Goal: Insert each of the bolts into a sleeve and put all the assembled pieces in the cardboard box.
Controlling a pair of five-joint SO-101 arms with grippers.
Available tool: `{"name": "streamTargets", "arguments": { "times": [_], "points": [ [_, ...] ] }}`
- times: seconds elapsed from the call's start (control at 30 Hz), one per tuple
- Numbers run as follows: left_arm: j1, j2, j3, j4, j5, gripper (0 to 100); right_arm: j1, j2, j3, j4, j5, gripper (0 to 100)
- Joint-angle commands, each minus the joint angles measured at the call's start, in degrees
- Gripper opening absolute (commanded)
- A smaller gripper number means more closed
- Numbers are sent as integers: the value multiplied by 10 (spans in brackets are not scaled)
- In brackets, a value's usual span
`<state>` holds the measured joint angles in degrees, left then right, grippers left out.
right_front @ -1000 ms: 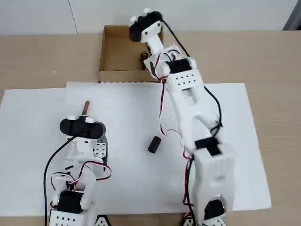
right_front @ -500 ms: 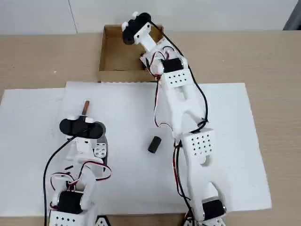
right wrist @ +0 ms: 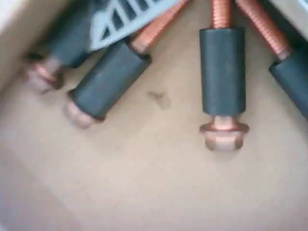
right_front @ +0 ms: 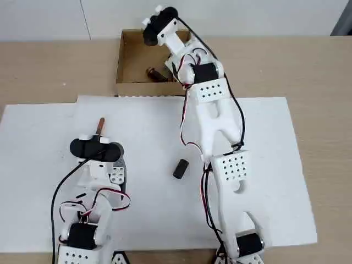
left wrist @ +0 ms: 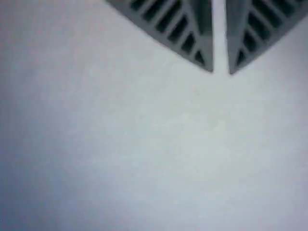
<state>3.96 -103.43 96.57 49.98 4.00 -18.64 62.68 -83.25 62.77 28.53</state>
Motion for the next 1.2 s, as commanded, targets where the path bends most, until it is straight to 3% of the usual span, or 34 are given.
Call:
{"name": "streamTargets", "arguments": {
  "times": [0.0, 0.5, 0.73, 0.97, 1.17],
  "points": [
    [-5, -5, -2, 4, -1, 6, -7, -11, -67, 52, 2, 126],
    [-5, -5, -2, 4, -1, 6, -15, -66, -131, 227, -1, 126],
    [-5, -5, -2, 4, -1, 6, -15, -133, -131, 320, -52, 125],
    [-5, -5, -2, 4, -1, 6, -15, -195, -127, 336, -106, 125],
    [-6, -5, -2, 4, 6, 6, -13, -284, -27, 337, -151, 125]
  ]
}}
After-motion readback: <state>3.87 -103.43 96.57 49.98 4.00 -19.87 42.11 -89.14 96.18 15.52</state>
